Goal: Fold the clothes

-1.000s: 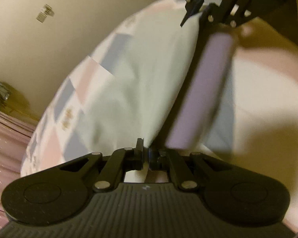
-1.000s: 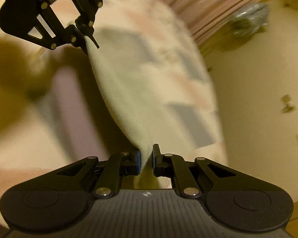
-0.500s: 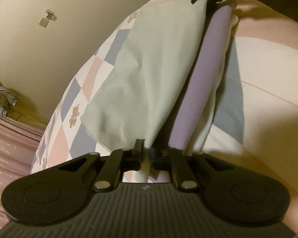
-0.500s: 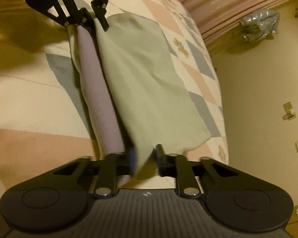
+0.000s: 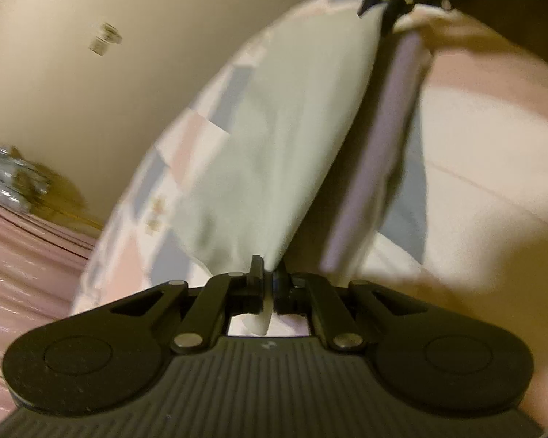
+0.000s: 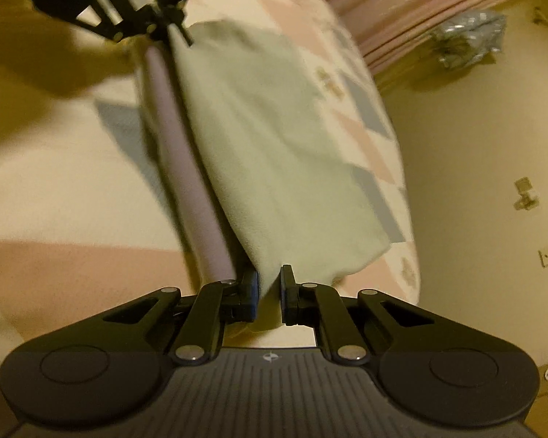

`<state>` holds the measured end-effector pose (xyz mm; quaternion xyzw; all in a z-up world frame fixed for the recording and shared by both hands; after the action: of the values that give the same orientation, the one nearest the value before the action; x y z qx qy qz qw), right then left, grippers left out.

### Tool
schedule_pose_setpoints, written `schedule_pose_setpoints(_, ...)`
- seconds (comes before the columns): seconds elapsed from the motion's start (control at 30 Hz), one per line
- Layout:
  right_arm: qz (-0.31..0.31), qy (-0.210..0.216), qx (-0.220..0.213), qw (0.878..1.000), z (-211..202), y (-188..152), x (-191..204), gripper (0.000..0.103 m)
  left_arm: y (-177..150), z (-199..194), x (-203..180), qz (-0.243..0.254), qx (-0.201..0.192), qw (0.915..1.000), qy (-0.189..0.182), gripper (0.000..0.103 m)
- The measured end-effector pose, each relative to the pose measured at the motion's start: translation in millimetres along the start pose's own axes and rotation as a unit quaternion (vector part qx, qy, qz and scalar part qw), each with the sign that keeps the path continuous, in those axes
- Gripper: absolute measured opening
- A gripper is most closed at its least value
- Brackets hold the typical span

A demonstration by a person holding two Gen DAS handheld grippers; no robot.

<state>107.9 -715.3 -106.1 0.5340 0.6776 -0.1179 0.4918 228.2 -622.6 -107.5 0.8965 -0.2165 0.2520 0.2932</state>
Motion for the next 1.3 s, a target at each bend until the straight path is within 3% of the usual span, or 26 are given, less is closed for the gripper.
schedule_pose_setpoints(0.27,-0.027,0.017,0.014,0.999,9,-1,17,0.011,-15,21,-11,0.004,0.029,0.9994,-0.017,0.007)
schedule_pose_setpoints(0.37,-0.027,0.008,0.014,1.0,7,-2,16,0.017,-21,20,-14,0.004,0.033,0.9993,-0.016,0.005)
schedule_pose_setpoints(0.63,0.0,0.012,0.02,1.0,5,0,8,0.009,-16,9,-7,-0.009,0.018,0.9998,0.003,0.002)
schedule_pose_setpoints(1.3,-0.009,0.009,0.039,0.999,2,-9,20,0.013,-25,16,-18,-0.013,0.04,0.9987,-0.03,0.004)
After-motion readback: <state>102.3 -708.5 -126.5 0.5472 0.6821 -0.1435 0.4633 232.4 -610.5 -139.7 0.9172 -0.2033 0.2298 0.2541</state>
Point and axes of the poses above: each gripper's, at about its wrist camera, not at the fingertips, and z roughly the way its jaws point, x to its left, y to its top, the point moved 8 cm from there along z, roughly the way its jaws point, and after that the axes turned 12 degrees about -y, right-handed, at the moved point
